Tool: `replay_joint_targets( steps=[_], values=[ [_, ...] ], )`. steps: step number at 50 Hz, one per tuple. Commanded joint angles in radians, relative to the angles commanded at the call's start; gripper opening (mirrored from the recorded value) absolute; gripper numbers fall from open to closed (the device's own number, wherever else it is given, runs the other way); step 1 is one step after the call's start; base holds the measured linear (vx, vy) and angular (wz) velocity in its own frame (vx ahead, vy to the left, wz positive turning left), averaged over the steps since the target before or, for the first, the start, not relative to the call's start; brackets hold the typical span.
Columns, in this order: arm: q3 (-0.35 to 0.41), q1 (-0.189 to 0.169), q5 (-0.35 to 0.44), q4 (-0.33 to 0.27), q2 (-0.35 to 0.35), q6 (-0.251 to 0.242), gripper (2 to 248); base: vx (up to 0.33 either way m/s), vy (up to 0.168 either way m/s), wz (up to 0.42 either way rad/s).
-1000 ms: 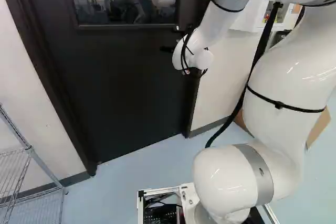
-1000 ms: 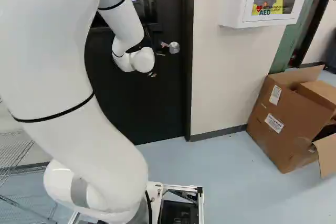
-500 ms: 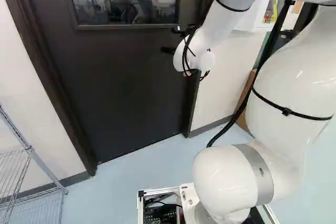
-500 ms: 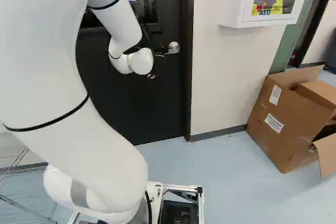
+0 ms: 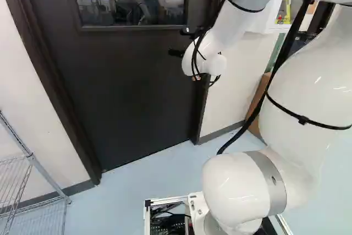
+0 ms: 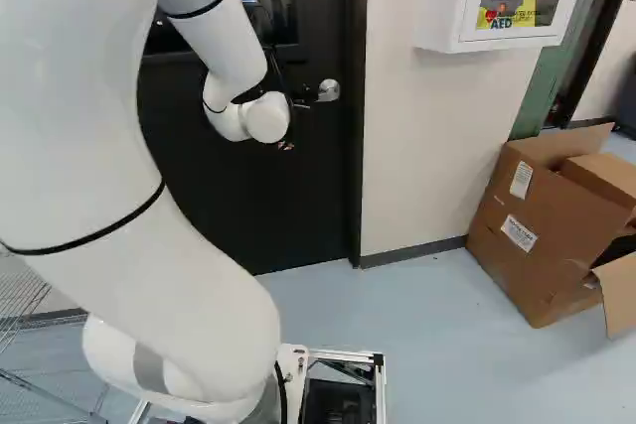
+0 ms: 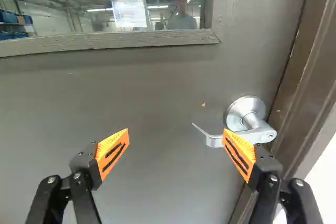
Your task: Open the door and move inside
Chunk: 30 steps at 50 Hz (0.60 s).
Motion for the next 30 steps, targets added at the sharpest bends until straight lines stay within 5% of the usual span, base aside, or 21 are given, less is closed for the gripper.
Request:
replay_joint_targets(
  steps=[30],
  values=[
    [-0.018,0.0,0.0,0.0,0.016,0.0,247,0.0,0.0,0.0]
  ],
)
